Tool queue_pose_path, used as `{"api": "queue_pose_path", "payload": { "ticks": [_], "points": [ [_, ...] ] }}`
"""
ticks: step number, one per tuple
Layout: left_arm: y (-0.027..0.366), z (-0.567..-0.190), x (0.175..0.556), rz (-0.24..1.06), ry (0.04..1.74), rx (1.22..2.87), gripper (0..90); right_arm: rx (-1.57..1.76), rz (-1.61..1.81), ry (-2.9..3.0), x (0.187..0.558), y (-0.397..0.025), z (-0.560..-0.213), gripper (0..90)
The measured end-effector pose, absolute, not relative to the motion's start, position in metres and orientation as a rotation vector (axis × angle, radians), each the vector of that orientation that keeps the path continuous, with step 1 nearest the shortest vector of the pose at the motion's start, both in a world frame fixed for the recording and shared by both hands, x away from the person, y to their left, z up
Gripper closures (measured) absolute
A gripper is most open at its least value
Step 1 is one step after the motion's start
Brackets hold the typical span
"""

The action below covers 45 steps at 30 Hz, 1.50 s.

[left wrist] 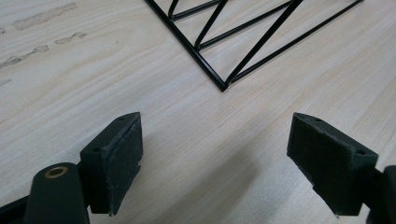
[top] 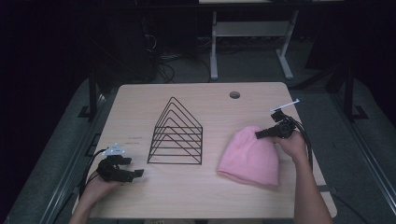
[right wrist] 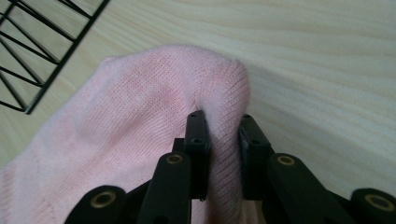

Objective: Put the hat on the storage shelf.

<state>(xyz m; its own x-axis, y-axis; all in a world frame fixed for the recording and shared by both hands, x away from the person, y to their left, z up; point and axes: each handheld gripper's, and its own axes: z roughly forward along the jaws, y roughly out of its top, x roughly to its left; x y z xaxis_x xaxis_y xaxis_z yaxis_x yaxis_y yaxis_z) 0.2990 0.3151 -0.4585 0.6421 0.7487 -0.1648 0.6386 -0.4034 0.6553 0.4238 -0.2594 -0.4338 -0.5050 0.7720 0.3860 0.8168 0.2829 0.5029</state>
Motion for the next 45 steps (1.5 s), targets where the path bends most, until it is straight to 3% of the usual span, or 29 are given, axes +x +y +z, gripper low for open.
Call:
{"api": "queue_pose_path", "payload": {
  "ticks": [26, 45],
  "points": [
    [0.313, -0.458, 0.301, 0.174, 1.063, 2.142, 18.4, -1.323, -1.288, -2.517, 0.407, -0.243, -0.357, 77.1],
    [0.314, -0.431, 0.304, 0.158, 0.995, 2.150, 18.6, -1.224, -1.397, -2.599, 0.396, -0.231, -0.293, 77.7]
  ]
}}
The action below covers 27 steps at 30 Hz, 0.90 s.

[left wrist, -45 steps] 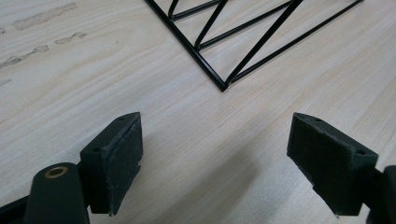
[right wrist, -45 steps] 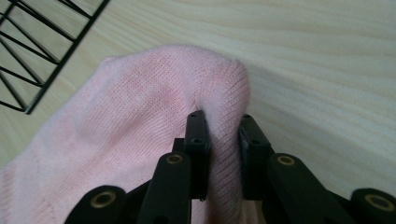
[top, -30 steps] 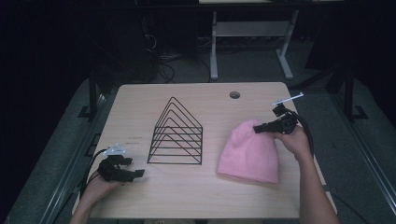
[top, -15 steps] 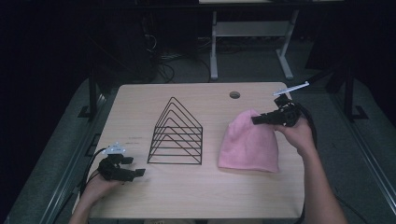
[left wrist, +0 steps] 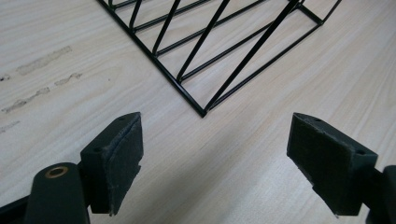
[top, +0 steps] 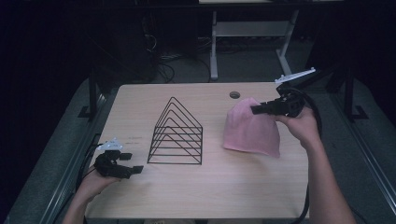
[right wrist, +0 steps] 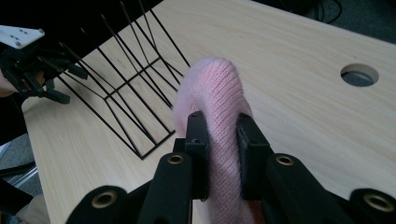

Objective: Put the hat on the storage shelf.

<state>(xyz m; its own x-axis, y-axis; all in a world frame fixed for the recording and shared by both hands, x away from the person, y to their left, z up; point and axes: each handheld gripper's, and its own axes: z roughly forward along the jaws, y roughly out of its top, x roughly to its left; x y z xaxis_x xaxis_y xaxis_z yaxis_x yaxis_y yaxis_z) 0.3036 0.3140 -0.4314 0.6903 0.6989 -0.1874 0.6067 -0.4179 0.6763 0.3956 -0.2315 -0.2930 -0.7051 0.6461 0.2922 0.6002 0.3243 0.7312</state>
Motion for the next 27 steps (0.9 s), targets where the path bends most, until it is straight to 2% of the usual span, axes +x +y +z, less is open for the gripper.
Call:
{"api": "queue_pose_path", "payload": {
  "ticks": [15, 27],
  "points": [
    [0.314, -0.393, 0.311, 0.109, 0.903, 2.156, 18.6, 1.076, 1.385, 2.504, 0.394, -0.220, -0.248, 77.7],
    [0.313, -0.356, 0.317, 0.131, 0.825, 2.161, 18.6, 0.978, 1.375, 2.515, 0.390, -0.201, -0.211, 77.7]
  ]
}}
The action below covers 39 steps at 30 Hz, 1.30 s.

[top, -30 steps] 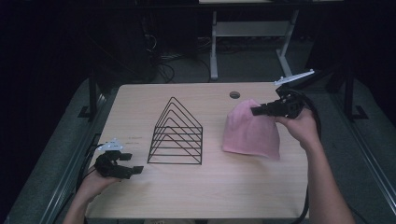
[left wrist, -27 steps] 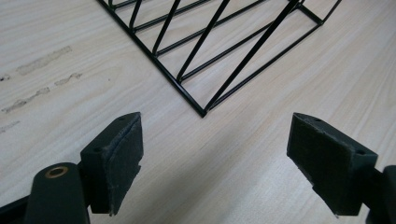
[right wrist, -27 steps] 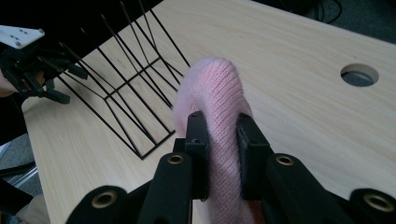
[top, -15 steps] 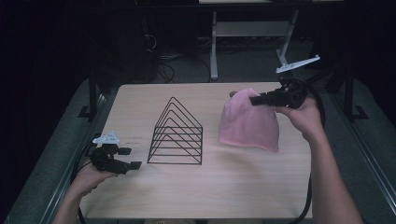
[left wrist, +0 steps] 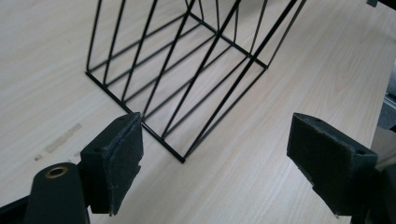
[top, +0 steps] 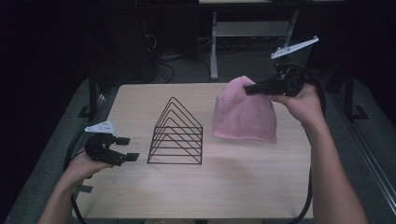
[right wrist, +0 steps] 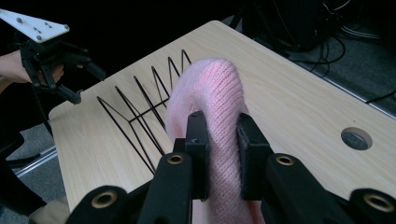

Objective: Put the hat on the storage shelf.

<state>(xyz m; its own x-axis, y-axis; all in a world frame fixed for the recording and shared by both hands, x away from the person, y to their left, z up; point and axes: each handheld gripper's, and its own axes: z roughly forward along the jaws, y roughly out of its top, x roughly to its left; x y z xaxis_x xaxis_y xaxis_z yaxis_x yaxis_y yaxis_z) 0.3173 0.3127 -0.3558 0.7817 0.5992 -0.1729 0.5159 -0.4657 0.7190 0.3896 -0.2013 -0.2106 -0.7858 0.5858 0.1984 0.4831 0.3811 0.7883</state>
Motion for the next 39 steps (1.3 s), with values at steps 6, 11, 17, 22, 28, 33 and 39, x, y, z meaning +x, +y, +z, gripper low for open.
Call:
{"api": "queue_pose_path", "payload": {
  "ticks": [6, 11, 17, 22, 28, 33, 39],
  "points": [
    [0.309, -0.344, 0.319, 0.140, 0.799, 2.169, 18.1, 0.932, 1.379, 2.512, 0.387, -0.193, -0.196, 77.7],
    [0.303, -0.332, 0.321, 0.152, 0.774, 2.173, 18.3, 0.889, 1.386, 2.520, 0.384, -0.183, -0.181, 77.7],
    [0.291, -0.318, 0.325, 0.152, 0.733, 2.175, 18.6, 0.838, 1.387, 2.525, 0.381, -0.167, -0.159, 77.7],
    [0.283, -0.306, 0.329, 0.151, 0.696, 2.189, 18.7, 0.810, 1.395, 2.528, 0.381, -0.156, -0.148, 77.7],
    [0.277, -0.298, 0.334, 0.132, 0.676, 2.190, 18.6, 0.770, 1.390, 2.548, 0.384, -0.139, -0.139, 77.7],
    [0.273, -0.296, 0.338, 0.113, 0.675, 2.188, 18.6, 0.734, 1.398, 2.562, 0.386, -0.128, -0.136, 77.7],
    [0.268, -0.286, 0.342, 0.126, 0.646, 2.204, 18.6, 0.690, 1.422, 2.574, 0.391, -0.113, -0.130, 77.7]
  ]
}}
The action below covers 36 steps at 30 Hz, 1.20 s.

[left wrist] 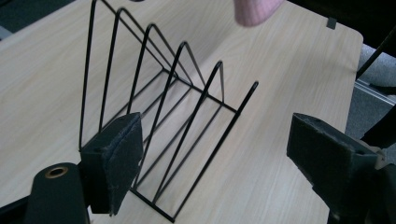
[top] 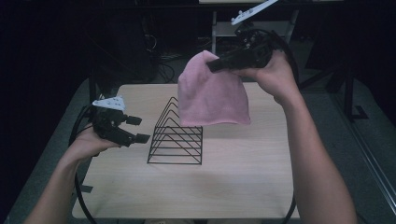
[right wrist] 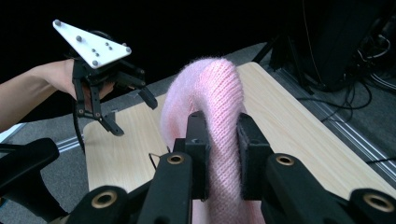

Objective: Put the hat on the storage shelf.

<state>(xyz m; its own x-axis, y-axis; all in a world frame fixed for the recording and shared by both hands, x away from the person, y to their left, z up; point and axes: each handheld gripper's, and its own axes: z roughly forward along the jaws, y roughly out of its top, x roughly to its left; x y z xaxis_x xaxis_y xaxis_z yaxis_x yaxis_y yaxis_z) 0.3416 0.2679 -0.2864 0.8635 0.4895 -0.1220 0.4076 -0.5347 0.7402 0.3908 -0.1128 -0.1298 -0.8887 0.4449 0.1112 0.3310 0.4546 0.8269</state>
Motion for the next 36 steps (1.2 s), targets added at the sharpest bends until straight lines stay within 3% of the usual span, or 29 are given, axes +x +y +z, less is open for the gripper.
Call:
{"api": "queue_pose_path", "payload": {
  "ticks": [27, 30, 36],
  "points": [
    [0.264, -0.266, 0.346, 0.121, 0.574, 2.181, 26.2, 0.483, 1.510, 2.640, 0.398, -0.037, -0.121, 77.6],
    [0.270, -0.266, 0.347, 0.082, 0.566, 2.162, 36.5, 0.474, 1.518, 2.647, 0.397, -0.029, -0.122, 77.7],
    [0.279, -0.262, 0.350, 0.020, 0.560, 2.135, 47.7, 0.429, 1.525, 2.656, 0.396, -0.018, -0.123, 77.7]
  ]
}}
